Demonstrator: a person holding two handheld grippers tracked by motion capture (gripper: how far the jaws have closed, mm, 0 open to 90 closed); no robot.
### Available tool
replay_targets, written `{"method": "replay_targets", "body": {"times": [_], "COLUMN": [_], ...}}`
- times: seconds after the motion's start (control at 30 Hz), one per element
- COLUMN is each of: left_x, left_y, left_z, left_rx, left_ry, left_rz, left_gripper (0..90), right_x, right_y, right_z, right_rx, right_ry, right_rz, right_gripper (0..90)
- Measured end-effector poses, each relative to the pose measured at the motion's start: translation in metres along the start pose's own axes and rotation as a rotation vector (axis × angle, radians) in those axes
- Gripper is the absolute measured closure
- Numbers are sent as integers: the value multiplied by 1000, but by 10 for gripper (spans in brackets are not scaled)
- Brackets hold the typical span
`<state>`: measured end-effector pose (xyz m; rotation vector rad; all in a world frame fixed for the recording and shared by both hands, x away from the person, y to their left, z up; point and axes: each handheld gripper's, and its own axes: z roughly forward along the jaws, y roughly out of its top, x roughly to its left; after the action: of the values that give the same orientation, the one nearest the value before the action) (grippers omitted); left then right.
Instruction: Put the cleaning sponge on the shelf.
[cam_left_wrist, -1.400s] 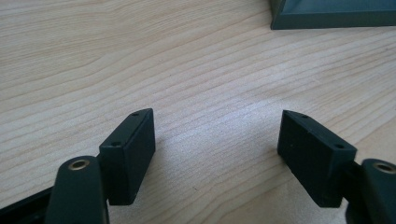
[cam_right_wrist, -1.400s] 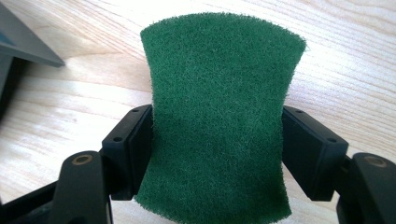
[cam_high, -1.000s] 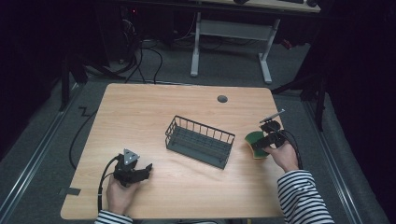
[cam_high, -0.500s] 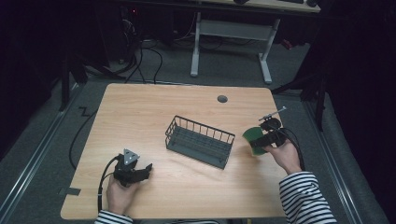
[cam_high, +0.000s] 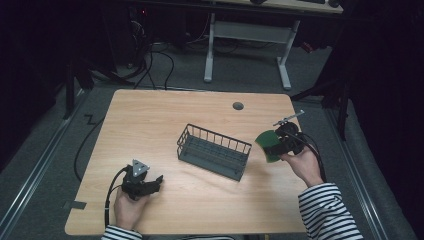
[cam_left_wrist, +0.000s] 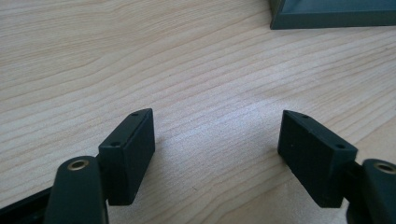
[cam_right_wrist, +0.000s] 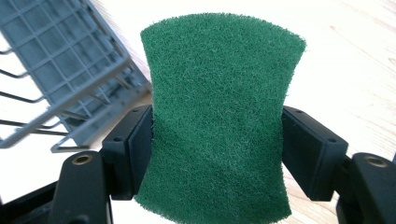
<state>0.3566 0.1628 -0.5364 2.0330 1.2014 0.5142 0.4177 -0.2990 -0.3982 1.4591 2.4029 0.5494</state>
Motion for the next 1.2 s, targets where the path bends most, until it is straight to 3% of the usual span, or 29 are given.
{"method": "replay_targets", "body": {"times": [0.47,1.2], "left_x": [0,0], "left_y": [0,0], "left_z": [0,0], "left_rx": [0,0], "left_ry": [0,0], "left_rz": [0,-1], "left_gripper": [279,279], "right_x": [28,73], "right_y": [26,56], "right_z": [-18,-4], "right_rx": [-49,-48], "right_ry": [13,62], "right_rz": [-91,-216], "right_gripper": [305,305]}}
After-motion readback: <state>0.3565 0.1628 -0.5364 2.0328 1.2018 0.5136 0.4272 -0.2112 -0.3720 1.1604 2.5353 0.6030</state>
